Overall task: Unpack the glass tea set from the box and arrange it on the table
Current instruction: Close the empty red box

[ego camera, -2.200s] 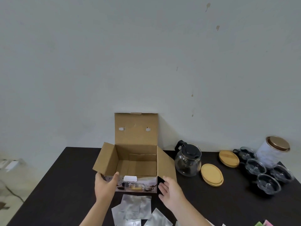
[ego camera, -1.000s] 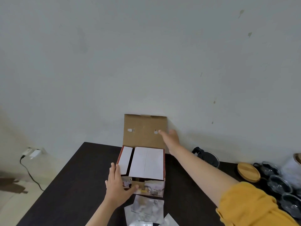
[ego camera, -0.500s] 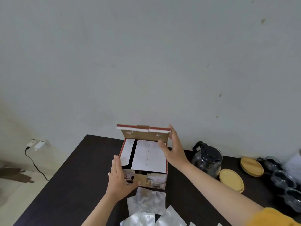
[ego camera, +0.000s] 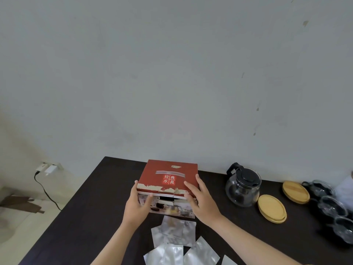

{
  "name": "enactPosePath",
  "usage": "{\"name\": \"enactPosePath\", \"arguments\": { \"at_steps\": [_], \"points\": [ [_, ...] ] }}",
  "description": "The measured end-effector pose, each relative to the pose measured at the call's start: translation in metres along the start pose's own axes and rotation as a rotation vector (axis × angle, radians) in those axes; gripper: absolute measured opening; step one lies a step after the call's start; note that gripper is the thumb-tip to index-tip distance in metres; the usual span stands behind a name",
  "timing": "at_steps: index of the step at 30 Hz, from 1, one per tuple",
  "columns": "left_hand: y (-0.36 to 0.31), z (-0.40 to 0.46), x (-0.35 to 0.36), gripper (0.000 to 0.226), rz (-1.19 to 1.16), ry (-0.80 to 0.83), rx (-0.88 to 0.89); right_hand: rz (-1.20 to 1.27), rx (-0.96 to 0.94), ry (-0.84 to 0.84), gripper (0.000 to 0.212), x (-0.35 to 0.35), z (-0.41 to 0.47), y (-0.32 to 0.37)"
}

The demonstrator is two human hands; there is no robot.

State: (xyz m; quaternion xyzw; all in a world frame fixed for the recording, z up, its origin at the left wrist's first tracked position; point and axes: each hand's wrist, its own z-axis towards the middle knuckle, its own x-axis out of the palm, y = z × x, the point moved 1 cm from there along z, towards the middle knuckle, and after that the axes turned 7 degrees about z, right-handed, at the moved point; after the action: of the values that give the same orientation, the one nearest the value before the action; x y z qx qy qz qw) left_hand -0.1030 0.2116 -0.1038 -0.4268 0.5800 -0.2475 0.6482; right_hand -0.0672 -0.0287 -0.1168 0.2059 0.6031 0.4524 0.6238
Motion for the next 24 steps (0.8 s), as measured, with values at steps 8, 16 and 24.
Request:
{"name": "enactPosePath", "arguments": {
  "at_steps": [8, 16, 24],
  "points": [
    [0.005, 0.001, 0.001, 0.038, 0.067, -0.116, -0.006, -0.023, -0.025, -0.044, 0.079, 0.002, 0.002, -0.004],
    [0.0, 0.001, 0.0, 0.025, 0.107, -0.145, 0.022, -0.107, -0.036, -0.061, 0.073, 0.003, 0.002, -0.009],
    [0.004, 0.007, 0.001, 0.037, 0.057, -0.168, -0.07, -0.163, -0.005, -0.084, 0.076, 0.011, -0.004, -0.007]
  ]
}}
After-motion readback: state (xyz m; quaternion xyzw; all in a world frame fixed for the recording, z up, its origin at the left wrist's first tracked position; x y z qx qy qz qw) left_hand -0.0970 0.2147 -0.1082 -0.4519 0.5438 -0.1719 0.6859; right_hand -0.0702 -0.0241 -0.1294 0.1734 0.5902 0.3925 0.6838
